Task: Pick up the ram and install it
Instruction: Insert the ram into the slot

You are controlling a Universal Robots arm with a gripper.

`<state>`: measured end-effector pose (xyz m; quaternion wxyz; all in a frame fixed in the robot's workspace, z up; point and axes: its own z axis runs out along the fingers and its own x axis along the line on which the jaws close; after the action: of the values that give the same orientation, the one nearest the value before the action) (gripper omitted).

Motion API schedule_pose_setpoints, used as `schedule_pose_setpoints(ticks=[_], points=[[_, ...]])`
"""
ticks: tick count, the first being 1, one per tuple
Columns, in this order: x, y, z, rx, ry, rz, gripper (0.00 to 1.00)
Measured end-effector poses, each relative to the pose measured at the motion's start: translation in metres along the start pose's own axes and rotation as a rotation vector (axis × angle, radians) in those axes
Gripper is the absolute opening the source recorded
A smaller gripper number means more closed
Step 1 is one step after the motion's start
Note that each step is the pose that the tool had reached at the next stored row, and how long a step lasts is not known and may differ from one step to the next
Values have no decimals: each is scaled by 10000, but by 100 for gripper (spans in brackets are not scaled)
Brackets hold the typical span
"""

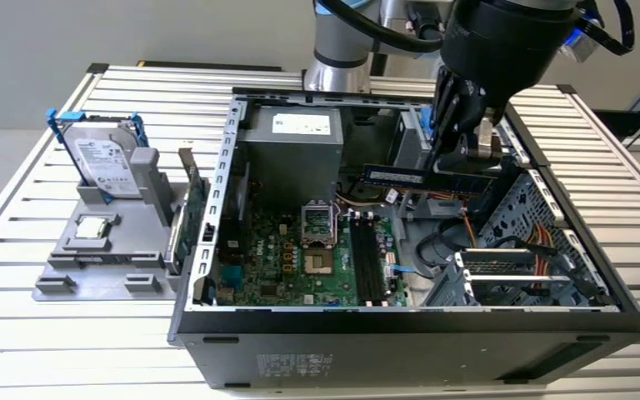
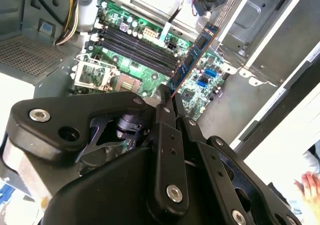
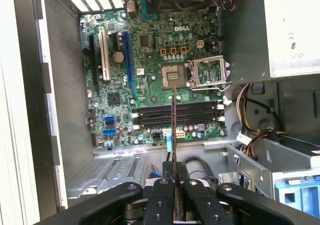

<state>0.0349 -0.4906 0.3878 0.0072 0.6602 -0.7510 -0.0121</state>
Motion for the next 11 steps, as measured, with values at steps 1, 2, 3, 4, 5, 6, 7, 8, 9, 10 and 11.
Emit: schedule_pose_setpoints(ticks=[1, 2, 3, 4, 5, 6, 7, 8, 9, 10, 11], points=[[0, 0, 0, 0, -1, 48, 0], [0, 0, 0, 1, -2, 100, 0], [0, 0, 0, 1, -5, 159, 0], [0, 0, 0, 1, -6, 219, 0], [0, 0, 0, 2, -8, 273, 0], [0, 0, 0, 1, -9, 331, 0], [0, 0, 0, 3, -10, 386, 0], [0, 0, 0, 3, -11, 448, 0], [0, 0, 0, 3, -13, 507, 0], [0, 0, 0, 3, -15, 566, 0], [0, 0, 0, 3, -17, 625, 0]])
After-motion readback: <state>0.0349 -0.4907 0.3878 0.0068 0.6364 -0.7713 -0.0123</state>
